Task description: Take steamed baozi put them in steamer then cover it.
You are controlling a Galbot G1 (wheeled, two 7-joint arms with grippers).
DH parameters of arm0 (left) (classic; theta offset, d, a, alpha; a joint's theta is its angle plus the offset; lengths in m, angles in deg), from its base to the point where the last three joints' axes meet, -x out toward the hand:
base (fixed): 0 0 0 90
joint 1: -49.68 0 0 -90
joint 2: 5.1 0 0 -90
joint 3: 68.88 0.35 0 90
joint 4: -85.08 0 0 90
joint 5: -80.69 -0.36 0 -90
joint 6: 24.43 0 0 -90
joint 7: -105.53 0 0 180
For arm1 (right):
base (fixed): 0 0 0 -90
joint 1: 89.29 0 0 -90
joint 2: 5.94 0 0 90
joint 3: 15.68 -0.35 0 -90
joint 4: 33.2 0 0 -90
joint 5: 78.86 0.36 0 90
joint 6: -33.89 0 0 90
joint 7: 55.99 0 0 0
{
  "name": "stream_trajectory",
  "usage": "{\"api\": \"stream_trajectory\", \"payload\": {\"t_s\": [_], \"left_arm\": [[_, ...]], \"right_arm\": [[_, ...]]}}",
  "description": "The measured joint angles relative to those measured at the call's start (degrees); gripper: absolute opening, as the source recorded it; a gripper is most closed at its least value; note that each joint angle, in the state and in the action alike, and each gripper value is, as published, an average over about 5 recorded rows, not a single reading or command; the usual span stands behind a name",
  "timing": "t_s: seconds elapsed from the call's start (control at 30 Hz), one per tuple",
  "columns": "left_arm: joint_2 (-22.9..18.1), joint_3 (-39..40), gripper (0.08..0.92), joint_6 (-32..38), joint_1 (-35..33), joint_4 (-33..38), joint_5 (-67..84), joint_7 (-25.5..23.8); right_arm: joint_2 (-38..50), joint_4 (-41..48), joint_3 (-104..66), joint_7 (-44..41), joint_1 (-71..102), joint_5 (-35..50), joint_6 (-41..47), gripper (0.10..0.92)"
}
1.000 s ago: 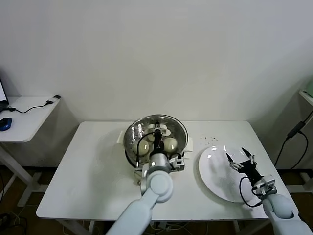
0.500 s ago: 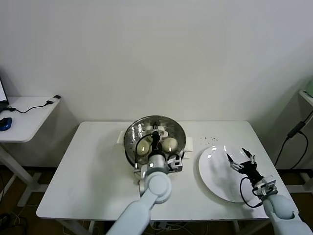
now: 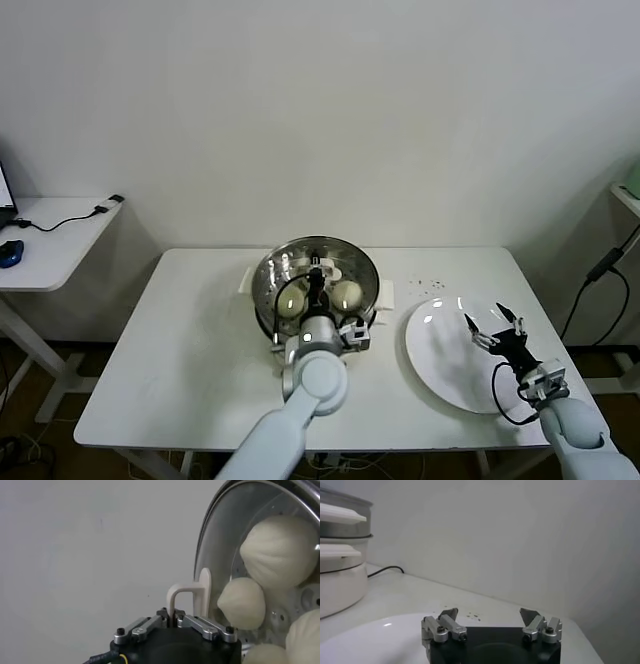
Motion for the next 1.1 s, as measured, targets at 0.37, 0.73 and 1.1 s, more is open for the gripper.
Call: {"api": "stream_trajectory", "payload": {"t_s": [0.37,0.73,1.1], "left_arm": [[1.7,0.3,0.438,0.0,-0.8,2.5,1.2,-0.6],[4.9,0.0,0.770,-0.1,-3.8,8.8,4.2,0.4],[10.2,-2.9,0.823,-0.1,-10.1,19.2,13.0,5.9]], "right_arm": [[0.2,0.0,-0.5,-0.2,0.0,-0.1,0.0,0.823],[0.5,-0.1,-1.4,0.0,-0.1,0.1,1.0,0.823],[0.6,-2.0,-2.2,1.4,0.8,-0.1,3.4,0.823]]}}
